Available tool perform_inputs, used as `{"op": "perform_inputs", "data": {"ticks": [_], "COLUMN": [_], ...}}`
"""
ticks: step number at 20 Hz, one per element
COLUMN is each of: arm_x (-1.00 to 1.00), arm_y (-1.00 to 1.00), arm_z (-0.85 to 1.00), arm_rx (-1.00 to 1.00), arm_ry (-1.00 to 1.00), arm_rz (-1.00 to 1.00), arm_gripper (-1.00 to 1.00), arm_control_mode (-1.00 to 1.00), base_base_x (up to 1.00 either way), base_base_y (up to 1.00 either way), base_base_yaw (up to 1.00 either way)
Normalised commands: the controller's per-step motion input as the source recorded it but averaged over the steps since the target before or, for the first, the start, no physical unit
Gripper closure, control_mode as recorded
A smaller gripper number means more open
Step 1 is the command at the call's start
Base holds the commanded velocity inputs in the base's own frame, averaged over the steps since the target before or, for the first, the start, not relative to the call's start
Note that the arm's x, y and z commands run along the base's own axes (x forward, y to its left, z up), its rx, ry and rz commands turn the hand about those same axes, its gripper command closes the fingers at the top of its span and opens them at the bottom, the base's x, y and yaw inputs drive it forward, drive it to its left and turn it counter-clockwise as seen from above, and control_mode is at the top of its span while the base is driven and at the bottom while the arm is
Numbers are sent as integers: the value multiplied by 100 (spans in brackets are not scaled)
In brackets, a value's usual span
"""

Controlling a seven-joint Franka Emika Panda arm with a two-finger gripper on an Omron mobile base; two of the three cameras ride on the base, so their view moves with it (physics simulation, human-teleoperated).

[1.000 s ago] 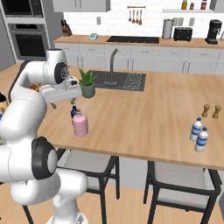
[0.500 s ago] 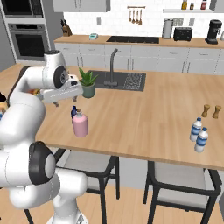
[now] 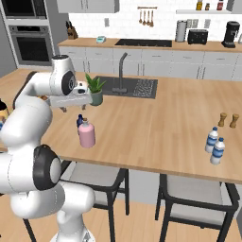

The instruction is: Move the plastic bottles in the middle to the plastics group, and the glass bottles in the middle to the glass group.

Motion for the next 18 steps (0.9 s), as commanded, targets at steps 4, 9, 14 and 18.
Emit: {"op": "perform_inputs", "data": {"ticks": [4,9,14,18], "arm_x": [1,17,45,40], "arm_y": [0,0,0,-4], "arm_z": [-40,-39,-27,-7], "arm_rx": [2,0,0,4], "arm_ry": [-4,0,-1,-1], "arm_rz": [-26,-18,-7,0], "arm_gripper": [-100,-100,-100,-100], "arm_control_mode": [-100,-100,-100,-100], "base_base_x": [0,0,0,0], "base_base_y": [0,0,0,0], "base_base_yaw": [0,0,0,0]}}
